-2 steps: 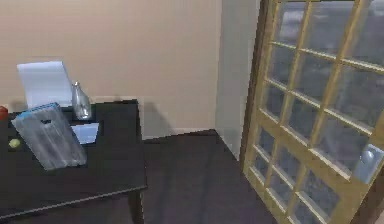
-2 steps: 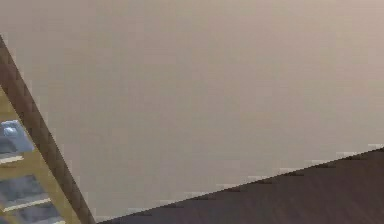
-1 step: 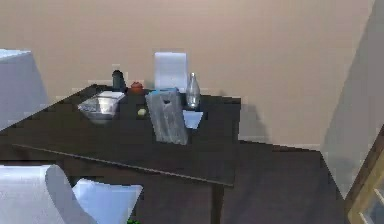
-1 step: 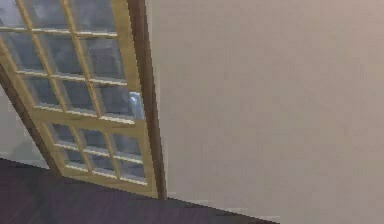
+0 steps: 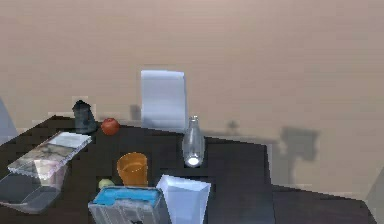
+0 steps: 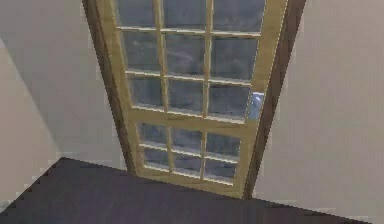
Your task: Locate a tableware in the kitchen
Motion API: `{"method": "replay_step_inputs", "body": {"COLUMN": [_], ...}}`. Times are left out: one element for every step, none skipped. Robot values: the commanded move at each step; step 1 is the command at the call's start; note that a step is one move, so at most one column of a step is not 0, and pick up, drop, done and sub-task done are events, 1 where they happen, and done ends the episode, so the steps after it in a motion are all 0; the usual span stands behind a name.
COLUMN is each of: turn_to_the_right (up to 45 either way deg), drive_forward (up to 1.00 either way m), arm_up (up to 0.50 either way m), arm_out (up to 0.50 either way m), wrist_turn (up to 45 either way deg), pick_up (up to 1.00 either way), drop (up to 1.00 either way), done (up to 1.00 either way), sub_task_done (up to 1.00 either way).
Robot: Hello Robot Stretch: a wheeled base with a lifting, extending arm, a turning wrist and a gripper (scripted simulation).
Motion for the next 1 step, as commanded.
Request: {"method": "replay_step_inputs", "body": {"turn_to_the_right": [0.0], "drive_forward": [0.0], "arm_up": [0.0], "arm_out": [0.0], "wrist_turn": [0.0], "pick_up": [0.0], "drop": [0.0], "done": [1.0], "sub_task_done": [0.0]}}
